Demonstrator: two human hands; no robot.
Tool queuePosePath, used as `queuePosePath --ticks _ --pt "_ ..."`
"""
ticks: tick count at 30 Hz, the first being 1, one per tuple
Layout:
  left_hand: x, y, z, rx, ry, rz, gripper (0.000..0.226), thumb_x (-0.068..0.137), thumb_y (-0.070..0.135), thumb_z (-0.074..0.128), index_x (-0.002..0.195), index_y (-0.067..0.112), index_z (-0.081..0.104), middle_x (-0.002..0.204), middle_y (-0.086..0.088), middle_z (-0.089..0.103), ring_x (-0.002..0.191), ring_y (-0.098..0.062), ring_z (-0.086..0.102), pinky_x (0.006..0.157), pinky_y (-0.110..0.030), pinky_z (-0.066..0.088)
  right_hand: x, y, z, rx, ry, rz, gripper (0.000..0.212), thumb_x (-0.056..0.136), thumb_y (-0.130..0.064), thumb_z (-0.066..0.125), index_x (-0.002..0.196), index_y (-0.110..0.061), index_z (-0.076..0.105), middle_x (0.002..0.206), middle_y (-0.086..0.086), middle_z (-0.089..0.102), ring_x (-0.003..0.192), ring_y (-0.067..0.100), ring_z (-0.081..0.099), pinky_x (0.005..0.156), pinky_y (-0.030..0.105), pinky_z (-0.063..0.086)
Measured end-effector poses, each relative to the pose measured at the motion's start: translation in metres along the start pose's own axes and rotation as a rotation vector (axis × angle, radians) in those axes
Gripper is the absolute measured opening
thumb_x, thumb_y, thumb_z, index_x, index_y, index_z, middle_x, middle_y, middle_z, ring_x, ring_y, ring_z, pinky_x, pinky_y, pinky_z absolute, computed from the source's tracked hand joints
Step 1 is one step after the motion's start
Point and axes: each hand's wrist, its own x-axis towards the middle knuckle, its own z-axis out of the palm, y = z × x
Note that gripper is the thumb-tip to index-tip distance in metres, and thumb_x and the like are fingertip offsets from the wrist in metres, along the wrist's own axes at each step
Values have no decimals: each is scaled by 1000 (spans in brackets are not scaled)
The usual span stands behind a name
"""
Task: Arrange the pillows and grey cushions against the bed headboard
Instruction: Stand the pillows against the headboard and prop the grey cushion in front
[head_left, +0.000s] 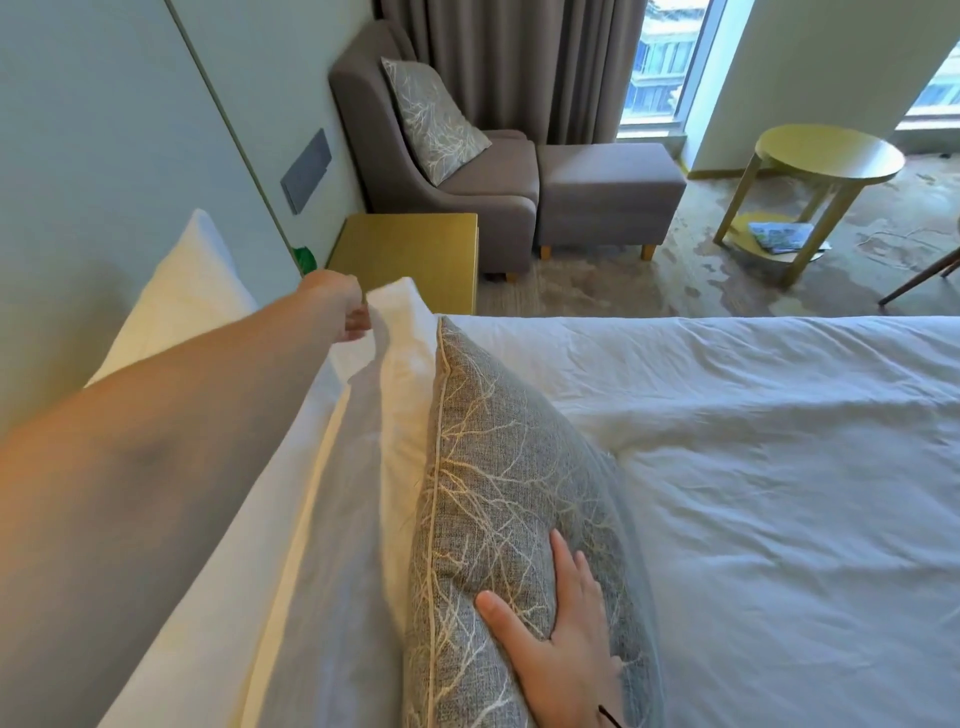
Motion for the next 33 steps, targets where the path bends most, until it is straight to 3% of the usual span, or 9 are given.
queuePosePath --ticks 3,6,9,11,14,18,21,24,33 --pt "-15 -24 -7 140 -107 -6 44 100 46 43 130 14 43 103 -12 66 88 -27 69 83 -42 57 2 2 2 15 11 -10 99 41 -104 42 125 -81 -6 158 -28 -5 148 10 1 111 70 8" --pt "-44 -57 -5 223 -200 69 58 96 44 55 141 11 41 114 -13 62 93 -29 64 73 -38 55 4 3 3 -1 -17 -30 98 46 -104 42 127 -78 -6 159 -26 -5 148 8 -1 112 69 10" --pt "-90 -102 -9 601 -111 293 66 91 47 60 146 19 35 137 -17 50 119 -36 52 90 -43 47 5 4 2 2 -46 -45 94 49 -102 42 126 -79 -6 160 -23 -5 148 9 -3 113 67 12" --pt "-137 -127 -19 699 -45 502 57 90 57 52 135 22 48 134 -12 54 125 -33 47 98 -47 42 6 3 1 8 -64 -49 93 50 -101 43 126 -79 -6 160 -21 -5 149 11 -4 113 68 10" --pt "-215 -149 -29 666 -83 558 63 80 86 30 83 32 63 77 13 68 79 -10 64 64 -34 47 6 2 -2 -16 -88 -40 97 50 -102 43 131 -76 -4 160 -22 -4 149 11 -4 112 69 6" --pt "-276 -171 -31 1049 -106 589 70 76 85 42 51 20 44 40 5 44 38 -9 44 41 -24 32 14 11 -21 26 -171 -75 88 60 -99 36 138 -70 6 162 -16 7 149 12 7 115 63 12" --pt "-285 -188 -32 951 -205 570 58 90 63 49 52 20 42 43 3 48 41 -12 47 44 -27 41 24 35 -42 84 -207 -42 89 66 -95 35 144 -59 16 163 -11 10 148 16 11 117 58 16" --pt "-285 -194 -29 806 -250 625 52 96 42 53 53 19 34 45 4 32 41 -15 31 46 -28 30 32 60 -48 123 -217 68 99 65 -92 42 150 -47 16 162 -6 14 149 19 11 118 58 16" --pt "-283 -210 -102 367 -155 422 53 91 19 62 49 19 28 43 7 21 40 -8 19 41 -17 31 20 33 10 395 -305 134 107 57 -88 63 148 -54 15 152 -6 37 129 24 49 106 53 43"
